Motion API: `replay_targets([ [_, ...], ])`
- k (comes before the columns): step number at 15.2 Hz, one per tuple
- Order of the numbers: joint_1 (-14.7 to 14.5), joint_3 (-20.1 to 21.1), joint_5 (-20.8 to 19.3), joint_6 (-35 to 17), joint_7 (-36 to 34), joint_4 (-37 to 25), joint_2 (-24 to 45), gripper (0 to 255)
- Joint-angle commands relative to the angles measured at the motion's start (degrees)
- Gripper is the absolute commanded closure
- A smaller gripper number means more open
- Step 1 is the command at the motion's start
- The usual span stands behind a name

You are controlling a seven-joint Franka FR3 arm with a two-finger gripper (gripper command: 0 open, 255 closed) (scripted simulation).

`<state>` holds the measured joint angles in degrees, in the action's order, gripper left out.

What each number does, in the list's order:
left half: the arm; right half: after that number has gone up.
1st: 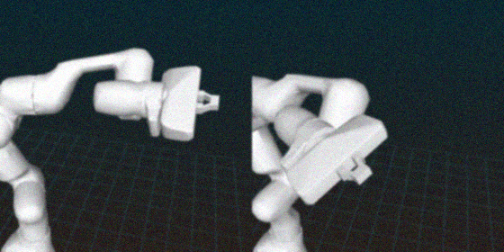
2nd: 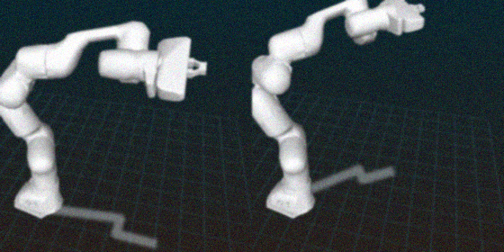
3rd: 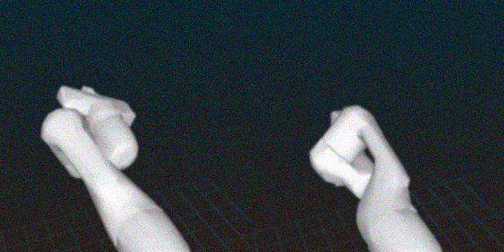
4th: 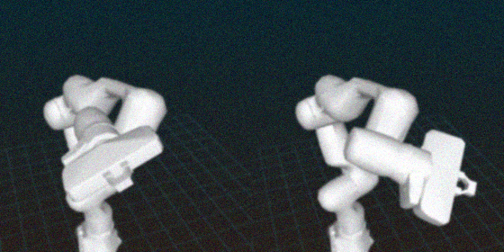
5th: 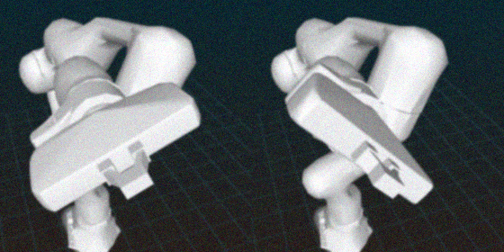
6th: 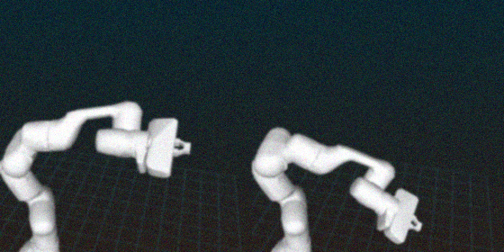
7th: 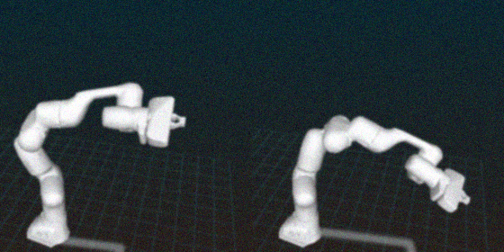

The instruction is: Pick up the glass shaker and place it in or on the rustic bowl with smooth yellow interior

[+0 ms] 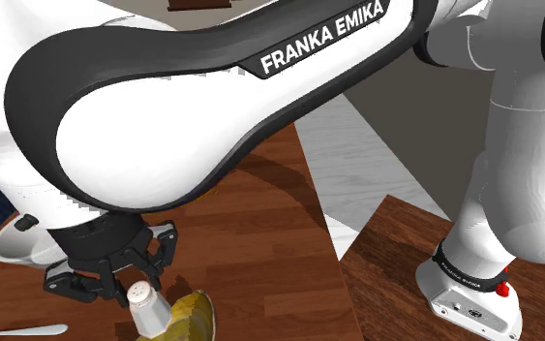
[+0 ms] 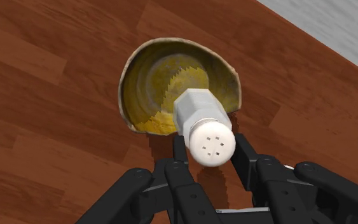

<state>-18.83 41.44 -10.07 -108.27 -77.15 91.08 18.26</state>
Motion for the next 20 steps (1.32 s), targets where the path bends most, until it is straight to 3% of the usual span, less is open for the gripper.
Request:
replay_targets([
  [1, 0.1, -0.1, -0.1, -1.4, -0.1, 1.3, 0.1, 255],
  [5, 0.2, -0.3, -0.6, -4.0, -0.3, 3.5, 0.6, 255],
  [12, 0.2, -0.3, -0.6, -4.0, -0.3, 3.5, 0.6, 255],
  [13, 0.2, -0.3, -0.6, -4.0, -0.3, 3.5, 0.6, 0],
  [18, 0.2, -0.3, -0.6, -4.0, -0.3, 3.5, 0.6, 0],
  [20, 0.3, 0.0, 0.2, -0.5, 0.2, 0.8, -0.4, 0],
])
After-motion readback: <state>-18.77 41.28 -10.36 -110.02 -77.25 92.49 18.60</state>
